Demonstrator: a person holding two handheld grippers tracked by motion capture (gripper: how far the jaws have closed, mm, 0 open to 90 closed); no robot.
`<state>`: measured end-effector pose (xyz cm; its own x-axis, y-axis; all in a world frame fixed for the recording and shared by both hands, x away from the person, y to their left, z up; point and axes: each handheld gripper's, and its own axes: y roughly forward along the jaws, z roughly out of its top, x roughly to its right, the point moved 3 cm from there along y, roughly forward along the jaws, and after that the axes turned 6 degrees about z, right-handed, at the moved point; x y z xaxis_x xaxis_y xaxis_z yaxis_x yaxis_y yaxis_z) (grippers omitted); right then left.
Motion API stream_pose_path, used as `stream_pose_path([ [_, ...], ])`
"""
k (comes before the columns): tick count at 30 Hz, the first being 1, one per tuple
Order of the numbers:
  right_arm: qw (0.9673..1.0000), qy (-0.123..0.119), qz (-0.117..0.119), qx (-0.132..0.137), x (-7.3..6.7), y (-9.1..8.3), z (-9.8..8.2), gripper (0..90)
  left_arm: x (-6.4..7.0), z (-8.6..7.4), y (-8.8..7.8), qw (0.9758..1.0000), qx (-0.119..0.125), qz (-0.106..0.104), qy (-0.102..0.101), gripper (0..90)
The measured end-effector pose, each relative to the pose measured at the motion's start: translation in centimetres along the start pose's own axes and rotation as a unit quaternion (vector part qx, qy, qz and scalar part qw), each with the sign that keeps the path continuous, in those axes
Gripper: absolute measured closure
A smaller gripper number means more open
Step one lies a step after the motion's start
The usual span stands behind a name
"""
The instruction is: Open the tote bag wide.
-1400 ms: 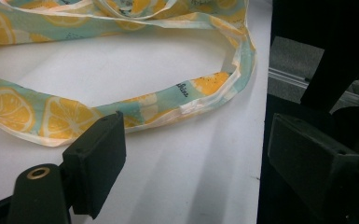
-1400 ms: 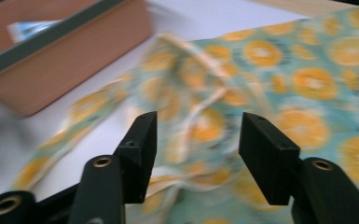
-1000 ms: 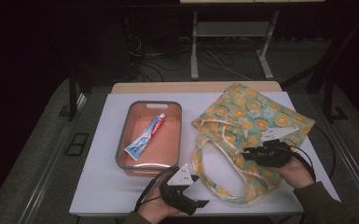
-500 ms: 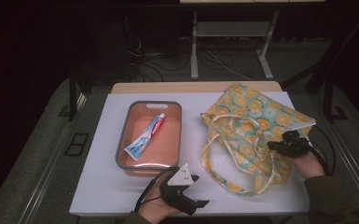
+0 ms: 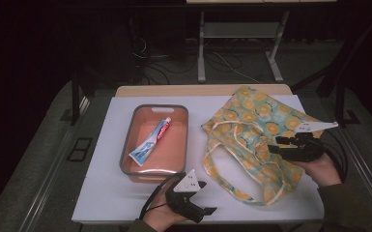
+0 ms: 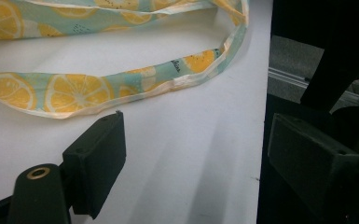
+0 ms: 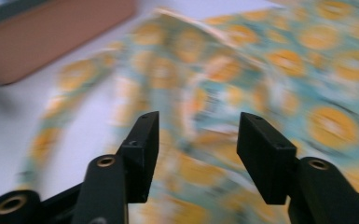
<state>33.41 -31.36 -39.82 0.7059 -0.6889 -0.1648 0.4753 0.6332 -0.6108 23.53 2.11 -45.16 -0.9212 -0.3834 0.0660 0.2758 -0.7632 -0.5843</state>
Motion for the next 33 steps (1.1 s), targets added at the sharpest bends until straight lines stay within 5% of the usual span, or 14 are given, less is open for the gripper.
stream_pose_path([
  [3,0.9982,-0.044,0.029,-0.031,-1.9,1.8,0.2,51.9,0.0,0.0,0.0,1.0000,-0.001,0.000,0.001,17.9],
  [6,0.9950,-0.069,0.029,-0.065,-2.3,4.3,-0.3,52.8,0.0,0.0,0.0,1.0000,0.000,-0.001,0.001,17.9],
  [11,0.9909,-0.068,0.033,-0.111,-1.4,7.5,-1.2,46.1,0.0,0.0,0.1,1.0000,-0.001,-0.002,0.001,17.9],
  [19,0.9889,-0.080,0.035,-0.120,-0.6,9.1,-2.2,40.4,0.1,0.0,0.2,1.0000,-0.002,-0.004,0.001,17.9],
  [22,0.9912,-0.076,0.027,-0.106,0.1,9.2,-2.0,66.5,0.1,0.0,0.2,1.0000,-0.003,-0.003,0.001,17.9],
  [23,0.9912,-0.076,0.027,-0.106,0.1,9.2,-2.0,66.5,0.1,0.0,0.2,1.0000,-0.003,-0.003,0.001,17.9],
  [24,0.9921,-0.073,0.023,-0.100,0.4,9.2,-2.0,78.9,0.1,0.0,0.2,1.0000,-0.003,-0.003,0.002,17.9],
  [28,0.9939,-0.055,0.025,-0.092,1.0,9.2,-2.0,87.9,0.1,-0.1,0.3,1.0000,-0.004,-0.004,0.002,17.9],
  [33,0.9964,-0.032,0.028,-0.074,1.4,8.6,-1.8,88.8,0.1,0.0,0.3,1.0000,-0.003,-0.004,0.002,17.9],
])
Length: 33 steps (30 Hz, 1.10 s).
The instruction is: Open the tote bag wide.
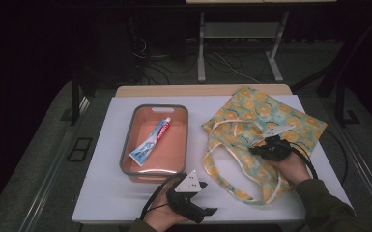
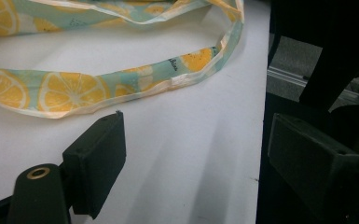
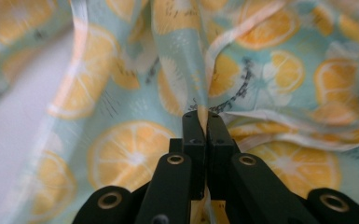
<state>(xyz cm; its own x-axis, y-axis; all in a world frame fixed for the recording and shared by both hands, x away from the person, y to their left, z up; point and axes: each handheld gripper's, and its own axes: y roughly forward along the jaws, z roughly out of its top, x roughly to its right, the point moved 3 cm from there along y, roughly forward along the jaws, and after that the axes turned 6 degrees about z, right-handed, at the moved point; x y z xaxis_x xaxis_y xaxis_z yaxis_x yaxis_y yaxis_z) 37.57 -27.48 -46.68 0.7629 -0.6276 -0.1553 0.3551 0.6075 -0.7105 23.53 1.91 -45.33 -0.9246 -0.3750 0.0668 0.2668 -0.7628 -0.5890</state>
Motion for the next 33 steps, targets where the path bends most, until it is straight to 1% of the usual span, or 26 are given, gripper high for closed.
stream_pose_path([
  [2,0.9997,0.010,0.006,0.020,0.1,-0.8,0.4,88.8,0.0,0.0,0.0,1.0000,0.000,0.000,0.000,17.9],
  [4,0.9991,0.014,0.009,0.040,0.1,-1.6,0.8,88.6,0.0,0.0,0.0,1.0000,-0.001,0.000,0.000,17.9],
  [5,0.9985,0.021,0.015,0.048,0.0,-2.0,0.9,88.5,0.0,0.0,0.0,1.0000,-0.001,0.000,0.000,17.9],
  [6,0.9981,0.018,0.007,0.058,0.0,-2.8,1.2,88.6,0.0,0.0,0.0,1.0000,0.000,0.000,0.000,17.9],
  [7,0.9981,0.018,0.007,0.058,0.0,-2.8,1.2,88.6,0.0,0.0,0.0,1.0000,0.001,0.000,0.000,17.9],
  [8,0.9977,0.025,0.008,0.063,0.1,-3.2,1.3,88.7,0.0,0.0,0.0,1.0000,0.000,0.000,0.000,17.9],
  [10,0.9965,0.037,0.002,0.075,0.1,-3.9,1.3,88.8,0.0,0.0,0.0,1.0000,0.000,0.000,0.000,17.9],
  [12,0.9959,0.044,-0.005,0.079,0.0,-4.7,1.1,88.8,0.0,0.1,-0.1,1.0000,0.001,0.000,0.000,17.9],
  [14,0.9947,0.056,0.004,0.087,-0.4,-5.3,0.6,88.8,0.0,0.1,-0.1,1.0000,0.001,0.000,0.000,17.9],
  [15,0.9946,0.057,0.008,0.087,-0.8,-5.4,0.5,88.9,0.0,0.1,0.0,1.0000,0.001,0.000,0.000,17.9],
  [17,0.9952,0.043,0.012,0.087,-1.8,-5.2,0.7,88.8,0.0,0.1,-0.1,1.0000,0.002,0.000,0.001,17.9],
  [19,0.9947,0.034,0.011,0.096,-2.4,-4.8,1.6,88.8,0.0,0.2,0.0,1.0000,0.001,0.000,0.002,17.9],
  [20,0.9945,0.030,0.008,0.100,-2.5,-4.7,2.0,88.8,0.1,0.2,0.0,1.0000,0.001,0.000,0.002,17.9],
  [22,0.9938,0.026,-0.013,0.108,-2.3,-4.5,2.9,88.8,0.1,0.3,0.0,1.0000,0.003,-0.001,0.001,17.9],
  [24,0.9918,0.030,-0.020,0.123,-1.7,-4.5,3.6,88.8,0.1,0.3,0.0,1.0000,0.005,-0.003,0.001,17.9],
  [28,0.9899,0.038,-0.024,0.134,-1.1,-4.6,3.8,88.8,0.0,0.6,0.1,0.9998,0.013,-0.011,-0.005,17.8],
  [33,0.9898,0.045,-0.023,0.133,-0.5,-4.7,3.4,88.7,0.2,1.8,-0.1,0.9994,0.029,-0.017,-0.005,17.6],
])
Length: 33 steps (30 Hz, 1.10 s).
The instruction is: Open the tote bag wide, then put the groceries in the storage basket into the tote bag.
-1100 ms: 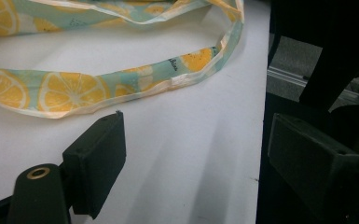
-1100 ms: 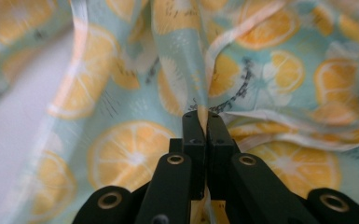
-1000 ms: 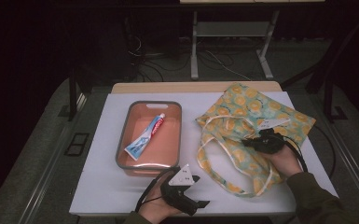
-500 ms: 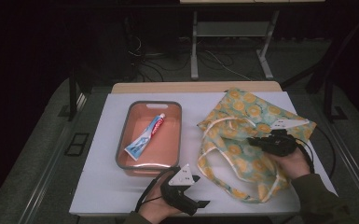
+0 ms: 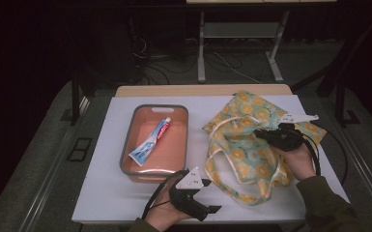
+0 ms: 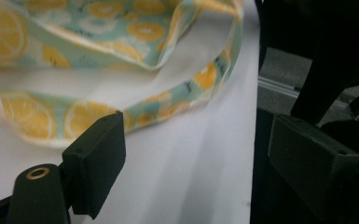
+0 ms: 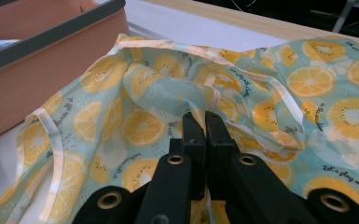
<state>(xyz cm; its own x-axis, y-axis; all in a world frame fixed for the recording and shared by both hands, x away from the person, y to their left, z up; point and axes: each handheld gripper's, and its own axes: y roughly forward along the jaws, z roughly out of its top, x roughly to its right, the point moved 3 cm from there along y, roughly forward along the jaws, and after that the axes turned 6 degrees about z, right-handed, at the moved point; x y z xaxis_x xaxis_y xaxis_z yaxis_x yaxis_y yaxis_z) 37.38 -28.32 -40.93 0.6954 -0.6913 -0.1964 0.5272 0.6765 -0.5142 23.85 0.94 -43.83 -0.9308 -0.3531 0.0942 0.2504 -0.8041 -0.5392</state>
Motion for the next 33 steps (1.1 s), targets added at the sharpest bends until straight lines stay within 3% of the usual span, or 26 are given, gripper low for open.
stream_pose_path([
  [9,1.0000,-0.003,0.002,-0.005,0.1,0.1,-0.2,88.7,-0.7,3.0,-0.4,0.9997,0.020,-0.010,0.001,16.2],
  [15,1.0000,-0.002,0.002,-0.004,0.1,0.0,-0.2,88.7,-2.3,4.8,-1.3,0.9996,0.026,0.007,-0.003,14.9],
  [23,1.0000,-0.004,0.003,-0.003,0.1,-0.1,-0.3,88.7,-4.8,5.9,-2.8,0.9987,0.033,0.034,-0.018,13.8],
  [33,0.9999,-0.005,0.009,-0.002,-0.1,0.1,-0.3,88.7,-8.6,6.3,-4.5,0.9951,0.042,0.084,-0.030,13.3],
])
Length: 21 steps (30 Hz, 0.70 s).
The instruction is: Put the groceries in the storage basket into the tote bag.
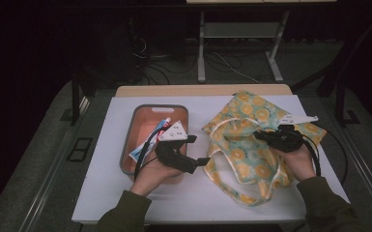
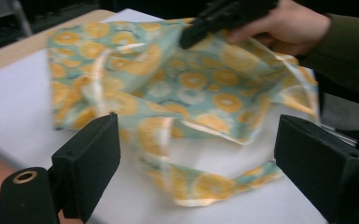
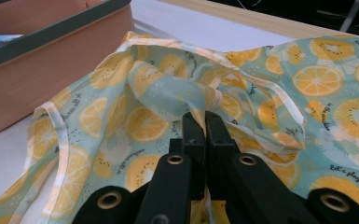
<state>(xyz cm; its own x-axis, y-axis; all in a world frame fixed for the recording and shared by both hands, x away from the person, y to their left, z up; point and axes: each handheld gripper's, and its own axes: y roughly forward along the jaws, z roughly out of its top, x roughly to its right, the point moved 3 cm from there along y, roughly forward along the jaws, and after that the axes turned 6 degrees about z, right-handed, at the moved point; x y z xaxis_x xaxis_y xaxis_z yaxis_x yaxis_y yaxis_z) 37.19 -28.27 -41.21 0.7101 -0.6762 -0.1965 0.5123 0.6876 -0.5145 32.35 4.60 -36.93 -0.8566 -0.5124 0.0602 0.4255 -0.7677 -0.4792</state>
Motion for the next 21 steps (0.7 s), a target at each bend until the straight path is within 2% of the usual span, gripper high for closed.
stream_pose_path([
  [4,1.0000,0.000,0.002,-0.001,0.0,0.1,-0.2,88.7,-2.2,-0.6,-0.9,0.9994,-0.003,0.033,-0.011,13.2],
  [7,1.0000,0.001,0.004,0.000,0.0,0.1,-0.2,88.7,-4.0,-1.4,-2.0,0.9978,-0.007,0.063,-0.020,13.8],
  [9,1.0000,0.001,0.004,0.001,0.0,0.1,-0.2,88.7,-5.5,-2.0,-2.7,0.9955,-0.010,0.090,-0.030,14.0],
  [14,1.0000,0.000,0.004,-0.001,0.0,0.2,-0.1,88.7,-8.0,-2.9,-3.0,0.9906,-0.018,0.128,-0.045,14.8],
  [17,1.0000,-0.001,0.003,-0.001,0.0,0.1,-0.2,88.7,-9.3,-3.2,-2.3,0.9874,-0.031,0.148,-0.048,15.0],
  [19,1.0000,0.000,0.003,0.000,0.0,0.0,-0.2,88.7,-10.3,-3.4,-1.5,0.9840,-0.046,0.162,-0.059,15.4],
  [21,1.0000,0.001,0.004,0.001,0.0,0.0,-0.2,88.7,-11.0,-3.7,-0.8,0.9816,-0.062,0.168,-0.065,15.6],
])
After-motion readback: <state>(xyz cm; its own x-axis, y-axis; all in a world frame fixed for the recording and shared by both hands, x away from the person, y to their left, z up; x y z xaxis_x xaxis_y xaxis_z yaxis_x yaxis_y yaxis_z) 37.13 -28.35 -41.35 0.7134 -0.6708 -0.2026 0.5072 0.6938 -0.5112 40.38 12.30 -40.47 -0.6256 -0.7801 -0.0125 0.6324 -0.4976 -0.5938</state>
